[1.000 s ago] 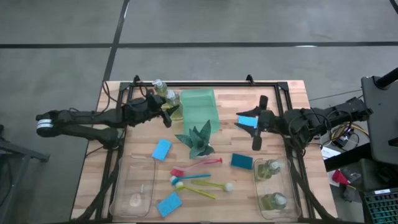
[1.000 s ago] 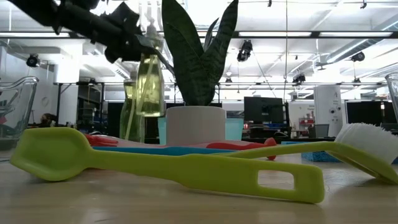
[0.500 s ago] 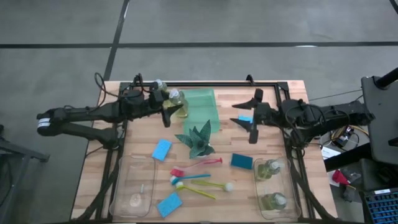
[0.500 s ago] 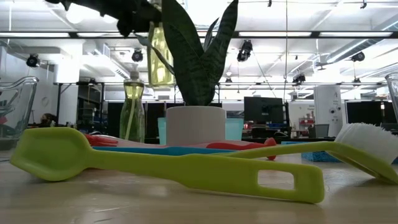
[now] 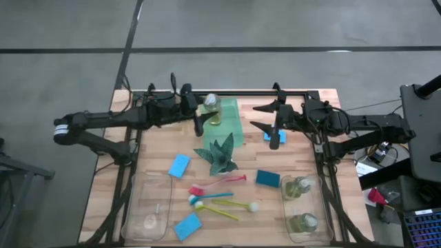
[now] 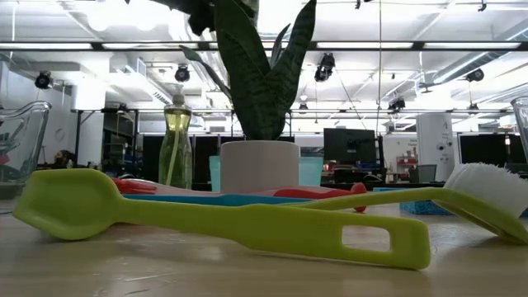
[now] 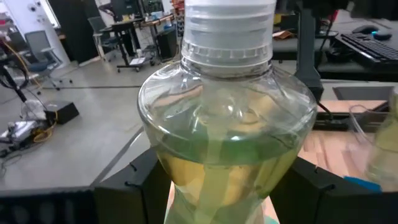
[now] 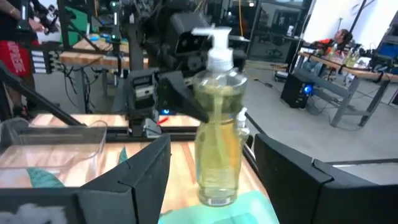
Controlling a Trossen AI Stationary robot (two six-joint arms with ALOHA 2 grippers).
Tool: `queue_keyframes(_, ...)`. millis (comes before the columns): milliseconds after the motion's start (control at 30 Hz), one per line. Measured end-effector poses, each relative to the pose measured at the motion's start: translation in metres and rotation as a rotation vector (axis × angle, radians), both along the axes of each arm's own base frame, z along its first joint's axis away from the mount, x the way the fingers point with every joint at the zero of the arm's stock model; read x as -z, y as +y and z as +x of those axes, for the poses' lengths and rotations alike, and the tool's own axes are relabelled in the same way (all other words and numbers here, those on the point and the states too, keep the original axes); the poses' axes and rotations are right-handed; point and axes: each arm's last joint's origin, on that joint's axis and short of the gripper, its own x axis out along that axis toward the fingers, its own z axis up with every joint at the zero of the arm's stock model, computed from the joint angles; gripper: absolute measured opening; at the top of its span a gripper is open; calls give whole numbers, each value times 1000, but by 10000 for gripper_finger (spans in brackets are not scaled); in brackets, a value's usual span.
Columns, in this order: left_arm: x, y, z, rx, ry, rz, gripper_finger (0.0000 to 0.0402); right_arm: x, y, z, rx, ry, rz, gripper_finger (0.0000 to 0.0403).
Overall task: Pick & Place Kitchen Sink Supplies
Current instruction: Put the yellow soap dispenser into the right transparent bin
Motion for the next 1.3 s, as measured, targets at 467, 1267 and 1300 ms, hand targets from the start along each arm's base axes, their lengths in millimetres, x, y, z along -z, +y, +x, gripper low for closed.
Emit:
queue_keyframes(467, 0, 7, 72, 224, 33, -68, 218, -17, -1, -4, 11, 40, -19, 272)
queue_keyframes(1267, -4, -10, 111, 400, 0, -89, 218, -17, 0, 3, -89, 23, 79, 283)
queue_keyframes(1300, -4, -10, 112, 397, 1, -90, 218, -17, 0, 3, -90, 20, 78, 285)
